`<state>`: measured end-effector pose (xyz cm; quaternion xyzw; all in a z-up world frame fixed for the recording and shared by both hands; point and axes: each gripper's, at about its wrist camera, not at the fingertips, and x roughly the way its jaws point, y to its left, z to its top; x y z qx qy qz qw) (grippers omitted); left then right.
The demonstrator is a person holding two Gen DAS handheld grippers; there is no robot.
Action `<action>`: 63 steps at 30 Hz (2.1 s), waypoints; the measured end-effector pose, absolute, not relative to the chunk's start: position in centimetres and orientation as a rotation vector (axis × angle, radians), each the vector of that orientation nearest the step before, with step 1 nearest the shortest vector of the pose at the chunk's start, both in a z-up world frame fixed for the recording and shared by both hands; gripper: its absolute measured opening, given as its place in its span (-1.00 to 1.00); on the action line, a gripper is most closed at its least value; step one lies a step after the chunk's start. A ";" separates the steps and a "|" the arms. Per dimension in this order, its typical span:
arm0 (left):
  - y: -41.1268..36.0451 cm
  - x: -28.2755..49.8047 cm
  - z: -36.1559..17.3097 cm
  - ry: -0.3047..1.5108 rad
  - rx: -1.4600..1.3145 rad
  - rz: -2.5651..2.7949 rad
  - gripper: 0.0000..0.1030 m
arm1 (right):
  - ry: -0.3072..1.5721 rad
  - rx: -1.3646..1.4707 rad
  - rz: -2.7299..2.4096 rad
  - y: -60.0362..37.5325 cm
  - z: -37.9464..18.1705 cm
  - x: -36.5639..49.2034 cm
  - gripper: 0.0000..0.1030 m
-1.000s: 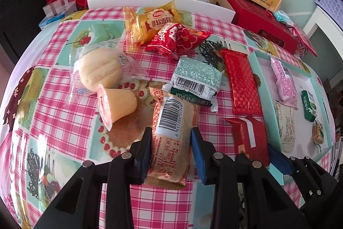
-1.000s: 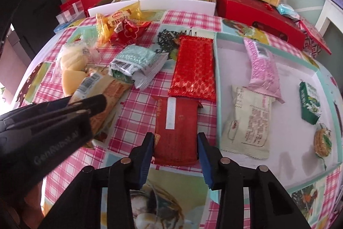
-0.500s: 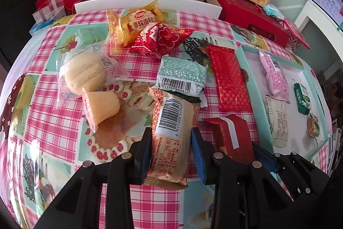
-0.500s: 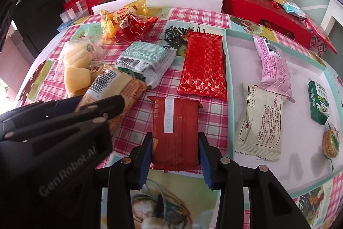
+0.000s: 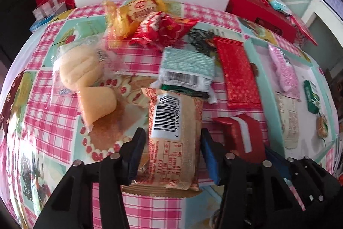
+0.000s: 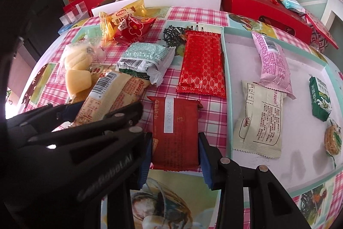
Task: Organize snacks
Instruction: 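Carry the bread bag with the left gripper while the right carries the red pack over the tray, then open the left gripper to drop the bread bag while the right drops the red pack in the tray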
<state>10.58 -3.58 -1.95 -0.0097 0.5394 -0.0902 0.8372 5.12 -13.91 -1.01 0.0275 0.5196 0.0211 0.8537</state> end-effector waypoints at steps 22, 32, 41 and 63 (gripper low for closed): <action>-0.3 9.3 3.0 1.002 -0.125 -0.162 -0.29 | 0.992 0.127 0.040 -15.2 2.1 4.2 -0.19; -2.8 8.2 5.5 0.939 -0.110 -0.224 -0.29 | 0.895 0.182 -0.051 -19.0 5.4 2.8 -0.19; -10.9 6.4 5.8 0.938 -0.017 -0.416 -0.29 | 0.919 0.292 -0.303 -28.3 4.2 0.9 -0.19; -21.8 4.5 2.3 0.985 0.131 -0.577 -0.28 | 0.895 0.436 -0.410 -36.4 2.8 -2.0 -0.18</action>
